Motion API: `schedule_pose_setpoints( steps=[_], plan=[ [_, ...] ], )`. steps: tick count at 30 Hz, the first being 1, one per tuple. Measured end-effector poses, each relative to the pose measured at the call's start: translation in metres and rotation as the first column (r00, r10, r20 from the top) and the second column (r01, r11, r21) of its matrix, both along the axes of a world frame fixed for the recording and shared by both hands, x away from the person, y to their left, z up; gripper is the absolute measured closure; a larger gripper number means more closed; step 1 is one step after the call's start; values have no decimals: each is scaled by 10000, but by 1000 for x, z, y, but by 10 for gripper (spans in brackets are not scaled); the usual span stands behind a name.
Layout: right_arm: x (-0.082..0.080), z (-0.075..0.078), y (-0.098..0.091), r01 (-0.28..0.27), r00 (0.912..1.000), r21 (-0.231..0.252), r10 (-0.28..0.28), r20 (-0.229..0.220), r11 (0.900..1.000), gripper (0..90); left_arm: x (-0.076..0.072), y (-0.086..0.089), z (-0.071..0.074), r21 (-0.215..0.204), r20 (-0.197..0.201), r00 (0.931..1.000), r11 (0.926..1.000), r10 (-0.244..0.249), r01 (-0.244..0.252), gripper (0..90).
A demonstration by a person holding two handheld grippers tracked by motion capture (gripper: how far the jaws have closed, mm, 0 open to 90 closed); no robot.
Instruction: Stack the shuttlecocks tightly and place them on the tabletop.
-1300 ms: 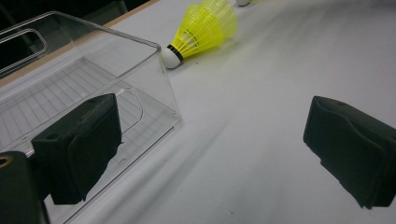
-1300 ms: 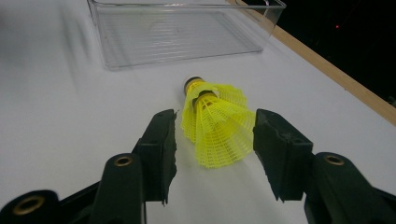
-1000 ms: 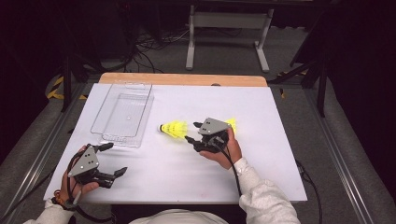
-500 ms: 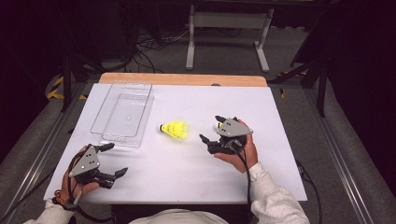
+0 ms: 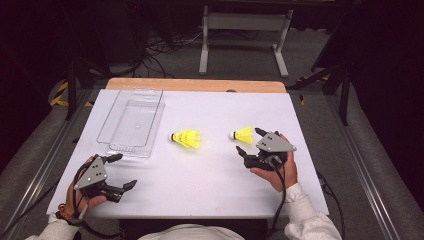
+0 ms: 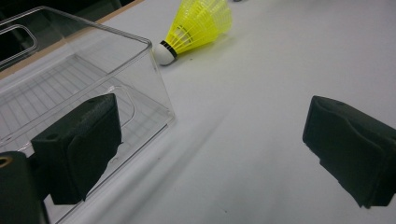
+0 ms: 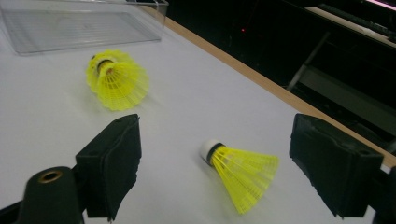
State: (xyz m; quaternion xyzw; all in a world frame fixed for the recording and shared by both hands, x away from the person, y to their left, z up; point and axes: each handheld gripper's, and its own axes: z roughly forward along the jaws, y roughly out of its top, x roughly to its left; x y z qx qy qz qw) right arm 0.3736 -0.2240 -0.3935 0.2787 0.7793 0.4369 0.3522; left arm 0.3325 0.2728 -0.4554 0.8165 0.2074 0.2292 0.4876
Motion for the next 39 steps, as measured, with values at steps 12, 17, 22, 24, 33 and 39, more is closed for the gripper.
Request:
schedule_pose_setpoints(
  steps=[12,17,22,24,33,39],
  plan=[
    [4,-17,-28,618,9965,-18,-618,-571,9981,196,0,-1,0,58,-6,10000,10000,-65,65,57],
    [9,-24,-30,633,9949,-83,-638,-779,9980,181,0,-1,0,69,12,10000,10000,-44,43,57],
    [13,-30,-31,651,9936,-146,-661,-916,9978,173,0,-1,0,125,46,10000,9999,-43,43,56],
    [16,-33,-33,736,9936,-131,-744,-850,9972,148,0,-1,0,129,31,10000,9999,-51,51,56],
    [24,-41,-42,1053,9896,70,-1041,-988,9944,134,1,-1,0,145,31,10000,9999,-61,60,56],
    [30,-47,-47,1188,9838,198,-1149,-1373,9927,128,1,-1,0,144,40,10000,9999,-50,49,56]
  ],
)
